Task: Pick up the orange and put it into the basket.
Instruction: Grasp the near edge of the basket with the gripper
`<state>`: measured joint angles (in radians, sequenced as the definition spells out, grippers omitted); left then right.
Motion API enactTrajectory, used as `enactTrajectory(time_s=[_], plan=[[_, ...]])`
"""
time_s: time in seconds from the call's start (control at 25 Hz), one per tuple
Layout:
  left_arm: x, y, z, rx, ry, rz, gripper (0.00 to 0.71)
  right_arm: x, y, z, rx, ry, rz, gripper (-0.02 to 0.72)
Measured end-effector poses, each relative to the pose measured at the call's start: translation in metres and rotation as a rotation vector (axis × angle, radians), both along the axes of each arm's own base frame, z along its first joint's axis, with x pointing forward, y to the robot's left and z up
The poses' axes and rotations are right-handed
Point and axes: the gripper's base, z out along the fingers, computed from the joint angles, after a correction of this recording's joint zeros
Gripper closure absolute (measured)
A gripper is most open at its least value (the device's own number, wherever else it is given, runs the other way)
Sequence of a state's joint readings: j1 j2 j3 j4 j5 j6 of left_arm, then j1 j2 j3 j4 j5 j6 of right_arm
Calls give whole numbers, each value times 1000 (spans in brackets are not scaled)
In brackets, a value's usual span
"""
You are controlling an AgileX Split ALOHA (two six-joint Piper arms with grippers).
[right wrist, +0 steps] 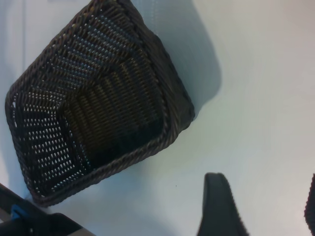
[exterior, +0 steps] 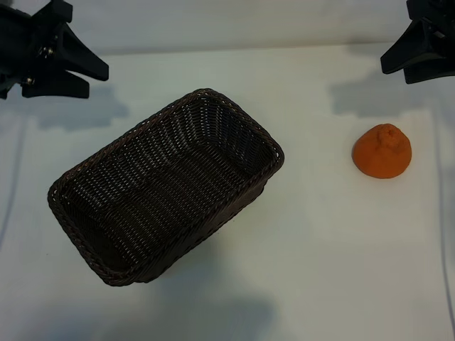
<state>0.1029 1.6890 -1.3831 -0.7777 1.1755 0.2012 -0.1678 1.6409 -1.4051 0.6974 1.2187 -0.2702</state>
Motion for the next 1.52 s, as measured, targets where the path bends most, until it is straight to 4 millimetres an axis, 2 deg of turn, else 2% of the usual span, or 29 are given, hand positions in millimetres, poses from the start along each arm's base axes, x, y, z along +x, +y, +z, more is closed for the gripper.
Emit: enactTrajectory(time_s=[0.12,0.24,0.6,0.72,0.84,1.08,1.2,1.52], plan=[[-1,1,1,8,5,9,249,0,0,0,0,0,0,281],[-9,3,11,58,-10,22,259,0,0,0,0,0,0,281],[-62,21,66,337,-124,154,262,0,0,0,0,0,0,281],[-76,27,74,415,-134,206,262,0,0,0,0,0,0,281],[-84,31,60,464,-76,225,262,0,0,0,0,0,0,281],[-99,33,5,491,138,221,262,0,0,0,0,0,0,281],[-106,32,-16,489,197,233,262,0,0,0,0,0,0,281],[-112,33,-53,483,219,331,263,0,0,0,0,0,0,281]])
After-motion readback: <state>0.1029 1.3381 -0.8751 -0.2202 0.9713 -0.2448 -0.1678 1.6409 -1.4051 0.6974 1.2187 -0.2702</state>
